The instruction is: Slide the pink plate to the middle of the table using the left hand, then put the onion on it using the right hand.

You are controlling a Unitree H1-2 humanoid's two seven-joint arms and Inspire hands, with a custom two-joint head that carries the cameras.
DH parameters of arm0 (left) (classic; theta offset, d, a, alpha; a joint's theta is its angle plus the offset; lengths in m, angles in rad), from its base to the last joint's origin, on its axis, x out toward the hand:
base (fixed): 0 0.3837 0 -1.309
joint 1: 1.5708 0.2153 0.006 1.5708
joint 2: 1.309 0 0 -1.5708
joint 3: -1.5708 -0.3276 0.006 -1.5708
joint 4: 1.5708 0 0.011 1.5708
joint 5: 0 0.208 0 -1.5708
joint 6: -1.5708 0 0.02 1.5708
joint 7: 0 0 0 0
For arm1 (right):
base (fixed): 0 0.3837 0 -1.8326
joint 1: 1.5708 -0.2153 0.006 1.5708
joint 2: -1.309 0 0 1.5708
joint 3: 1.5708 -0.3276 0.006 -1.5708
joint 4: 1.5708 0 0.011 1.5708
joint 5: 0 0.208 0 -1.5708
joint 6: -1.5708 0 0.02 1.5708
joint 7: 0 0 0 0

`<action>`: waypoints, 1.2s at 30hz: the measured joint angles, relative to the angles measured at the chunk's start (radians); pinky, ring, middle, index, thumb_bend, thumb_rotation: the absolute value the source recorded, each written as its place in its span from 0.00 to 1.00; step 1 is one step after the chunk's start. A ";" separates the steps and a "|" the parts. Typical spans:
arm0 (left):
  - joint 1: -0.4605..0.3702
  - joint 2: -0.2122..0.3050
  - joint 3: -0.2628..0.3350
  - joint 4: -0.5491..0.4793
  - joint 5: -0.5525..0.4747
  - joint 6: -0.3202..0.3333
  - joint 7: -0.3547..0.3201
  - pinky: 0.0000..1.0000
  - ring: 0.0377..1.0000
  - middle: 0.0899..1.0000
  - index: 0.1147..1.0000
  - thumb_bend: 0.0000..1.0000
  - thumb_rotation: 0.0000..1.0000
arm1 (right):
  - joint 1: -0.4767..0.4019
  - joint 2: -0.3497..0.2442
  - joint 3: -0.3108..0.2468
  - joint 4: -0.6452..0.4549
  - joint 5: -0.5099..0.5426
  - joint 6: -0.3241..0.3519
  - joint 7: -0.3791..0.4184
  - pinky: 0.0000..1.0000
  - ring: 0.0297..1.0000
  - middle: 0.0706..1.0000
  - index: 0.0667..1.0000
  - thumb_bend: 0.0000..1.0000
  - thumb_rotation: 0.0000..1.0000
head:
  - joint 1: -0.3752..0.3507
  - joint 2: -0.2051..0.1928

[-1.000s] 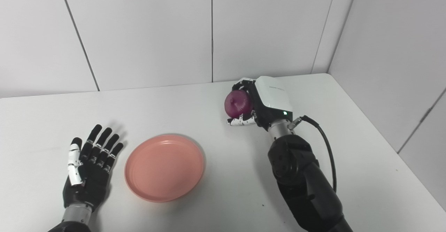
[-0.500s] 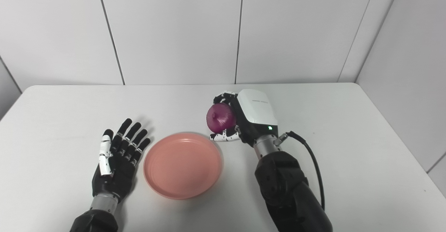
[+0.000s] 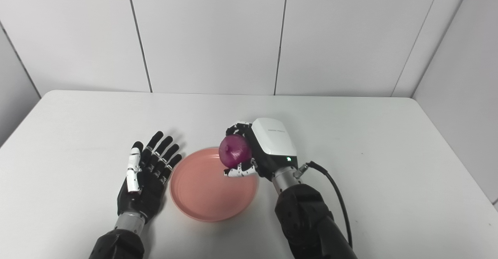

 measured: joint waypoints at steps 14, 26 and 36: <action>0.000 -0.019 -0.007 -0.001 0.038 -0.002 0.015 0.87 0.87 0.87 0.85 0.39 1.00 | 0.034 0.040 0.016 0.128 0.036 -0.057 -0.068 0.16 0.22 0.30 0.57 0.49 0.05 | 0.020 0.006; 0.000 -0.019 -0.006 0.000 0.042 -0.007 0.020 0.87 0.87 0.87 0.85 0.39 1.00 | 0.031 0.060 0.037 0.172 0.051 -0.076 -0.108 0.14 0.18 0.25 0.59 0.50 0.04 | 0.031 0.009; 0.000 -0.019 -0.005 0.003 0.046 -0.026 0.036 0.88 0.88 0.88 0.86 0.39 1.00 | 0.016 0.064 0.065 0.194 0.053 -0.081 -0.123 0.15 0.19 0.26 0.59 0.49 0.05 | 0.035 0.006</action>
